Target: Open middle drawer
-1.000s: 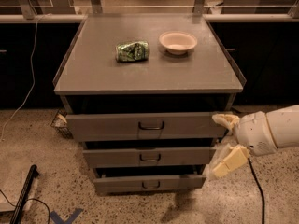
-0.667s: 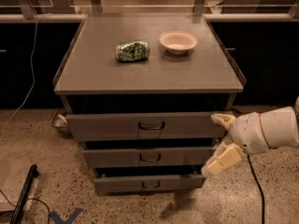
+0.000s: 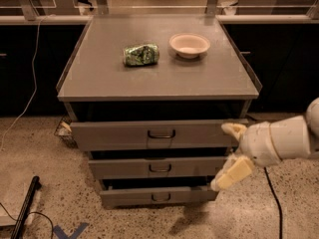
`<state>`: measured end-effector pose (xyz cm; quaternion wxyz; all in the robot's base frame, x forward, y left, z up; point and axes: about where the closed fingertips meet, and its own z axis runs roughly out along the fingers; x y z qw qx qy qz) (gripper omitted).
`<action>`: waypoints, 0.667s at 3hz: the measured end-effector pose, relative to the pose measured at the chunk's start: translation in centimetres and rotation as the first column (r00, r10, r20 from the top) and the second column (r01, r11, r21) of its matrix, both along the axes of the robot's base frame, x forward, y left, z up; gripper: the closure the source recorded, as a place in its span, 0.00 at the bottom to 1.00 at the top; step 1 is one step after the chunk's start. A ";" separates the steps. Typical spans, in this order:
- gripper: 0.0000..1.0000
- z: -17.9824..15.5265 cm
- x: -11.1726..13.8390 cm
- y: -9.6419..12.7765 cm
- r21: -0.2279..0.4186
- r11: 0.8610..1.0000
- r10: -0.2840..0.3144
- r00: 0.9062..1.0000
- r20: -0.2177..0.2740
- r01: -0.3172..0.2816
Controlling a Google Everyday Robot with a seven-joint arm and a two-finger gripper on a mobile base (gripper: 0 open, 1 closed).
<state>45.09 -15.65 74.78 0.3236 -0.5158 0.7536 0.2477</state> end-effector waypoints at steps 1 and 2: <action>0.00 -5.0 0.0 0.2 -0.057 0.998 -0.017 0.999 -0.031 0.015; 0.00 -10.2 -0.3 -1.5 -0.113 0.992 -0.060 0.997 -0.041 0.055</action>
Offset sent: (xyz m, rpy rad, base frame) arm -0.0055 -0.0415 -0.1663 -0.1827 0.0571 -0.1209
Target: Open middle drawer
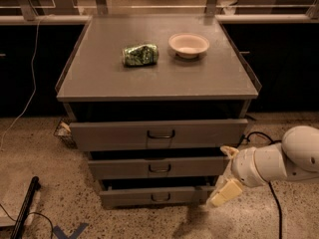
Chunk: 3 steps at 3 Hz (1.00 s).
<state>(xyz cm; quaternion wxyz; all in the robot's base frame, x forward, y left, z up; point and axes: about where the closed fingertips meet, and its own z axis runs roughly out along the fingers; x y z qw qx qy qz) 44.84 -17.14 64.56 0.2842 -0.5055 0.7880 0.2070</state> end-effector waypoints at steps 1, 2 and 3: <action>0.00 -5.4 0.4 -2.5 -0.042 0.998 -0.054 0.997 0.048 0.056; 0.00 -8.2 1.8 -3.3 -0.041 0.997 -0.068 0.994 0.087 0.072; 0.00 -10.1 4.8 2.1 0.024 1.000 0.008 0.994 0.111 -0.011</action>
Offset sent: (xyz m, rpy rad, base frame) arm 0.0348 -0.0469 -0.1148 -0.0468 -0.1346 -0.0944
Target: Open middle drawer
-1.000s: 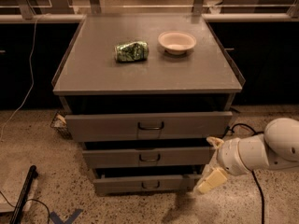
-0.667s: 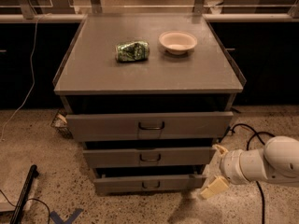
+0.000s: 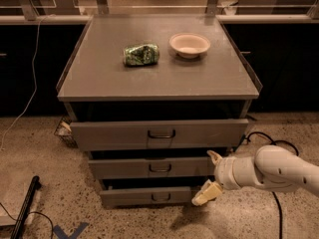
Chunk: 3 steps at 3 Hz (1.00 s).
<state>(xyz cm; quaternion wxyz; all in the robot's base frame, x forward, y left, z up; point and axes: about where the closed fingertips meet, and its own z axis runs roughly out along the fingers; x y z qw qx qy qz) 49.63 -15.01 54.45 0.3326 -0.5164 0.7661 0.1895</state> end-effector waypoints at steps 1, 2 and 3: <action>0.00 0.0 0.0 0.0 0.001 1.000 0.001 1.000 0.000 -0.001; 0.00 -1.3 0.6 1.6 0.014 1.000 0.027 1.000 -0.005 -0.027; 0.00 -3.7 1.6 3.4 0.019 0.998 0.053 0.998 -0.023 -0.052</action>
Offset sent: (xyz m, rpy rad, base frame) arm 0.0158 0.0331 -0.0278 0.0298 0.0092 0.0555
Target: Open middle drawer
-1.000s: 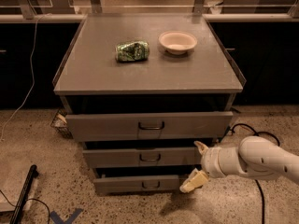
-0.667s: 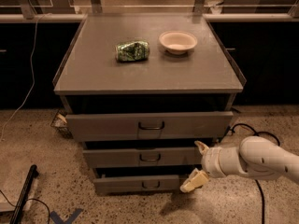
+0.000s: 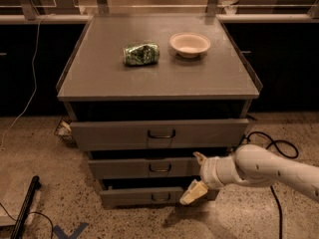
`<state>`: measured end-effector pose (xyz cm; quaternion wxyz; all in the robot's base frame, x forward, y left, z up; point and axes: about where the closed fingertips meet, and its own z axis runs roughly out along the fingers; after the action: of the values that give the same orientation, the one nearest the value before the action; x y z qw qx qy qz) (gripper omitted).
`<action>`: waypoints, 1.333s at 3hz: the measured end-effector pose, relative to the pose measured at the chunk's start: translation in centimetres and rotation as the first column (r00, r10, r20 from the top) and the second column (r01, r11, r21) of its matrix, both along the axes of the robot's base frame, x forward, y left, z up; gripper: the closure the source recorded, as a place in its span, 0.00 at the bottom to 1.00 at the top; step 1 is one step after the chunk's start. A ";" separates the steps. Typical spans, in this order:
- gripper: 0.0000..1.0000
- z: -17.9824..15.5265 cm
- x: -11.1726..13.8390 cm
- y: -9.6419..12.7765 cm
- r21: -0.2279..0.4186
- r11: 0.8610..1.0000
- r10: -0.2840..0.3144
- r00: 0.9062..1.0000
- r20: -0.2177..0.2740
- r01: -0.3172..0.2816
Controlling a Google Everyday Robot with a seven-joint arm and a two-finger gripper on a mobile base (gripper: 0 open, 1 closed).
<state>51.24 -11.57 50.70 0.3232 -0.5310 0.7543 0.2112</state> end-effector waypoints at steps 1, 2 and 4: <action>0.00 -2.1 0.6 1.0 -0.008 1.000 0.006 1.000 -0.009 -0.006; 0.00 -3.6 1.3 1.4 -0.025 1.000 -0.001 1.000 0.022 0.002; 0.00 -5.5 3.9 1.6 -0.059 0.997 -0.033 0.992 0.126 0.040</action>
Offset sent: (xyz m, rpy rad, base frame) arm 0.0262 0.0135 -0.0528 -0.0530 -0.0713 -0.0242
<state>55.10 -10.01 45.19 0.3569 -0.5389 0.7485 0.1483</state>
